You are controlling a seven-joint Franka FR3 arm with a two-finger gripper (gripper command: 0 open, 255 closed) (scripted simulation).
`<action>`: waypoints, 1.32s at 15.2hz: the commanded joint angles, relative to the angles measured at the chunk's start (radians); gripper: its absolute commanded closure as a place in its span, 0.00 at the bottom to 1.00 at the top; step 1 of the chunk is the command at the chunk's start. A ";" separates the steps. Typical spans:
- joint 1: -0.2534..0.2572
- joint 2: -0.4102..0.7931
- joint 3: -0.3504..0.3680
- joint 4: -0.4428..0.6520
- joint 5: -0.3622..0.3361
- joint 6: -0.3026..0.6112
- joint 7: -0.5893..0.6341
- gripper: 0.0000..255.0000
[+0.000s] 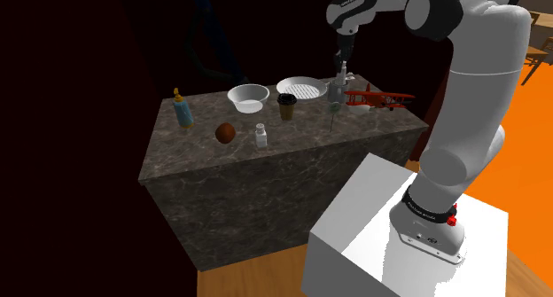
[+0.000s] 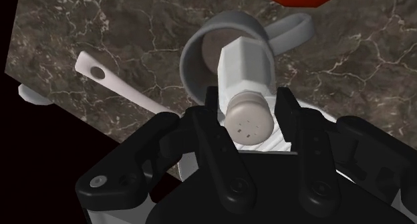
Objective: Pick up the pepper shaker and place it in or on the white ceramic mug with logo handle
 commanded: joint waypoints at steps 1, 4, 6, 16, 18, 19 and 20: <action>0.001 -0.002 0.000 -0.008 -0.001 0.007 0.001 1.00; 0.001 -0.002 0.000 -0.008 0.000 0.007 0.001 1.00; 0.001 -0.002 0.000 -0.008 0.000 0.007 0.001 1.00; 0.008 -0.035 -0.002 0.076 -0.015 -0.108 0.010 0.00; 0.008 -0.035 -0.002 0.076 -0.015 -0.108 0.010 0.00; 0.008 -0.035 -0.002 0.076 -0.015 -0.108 0.010 0.00; 0.008 -0.035 -0.002 0.076 -0.015 -0.108 0.010 0.00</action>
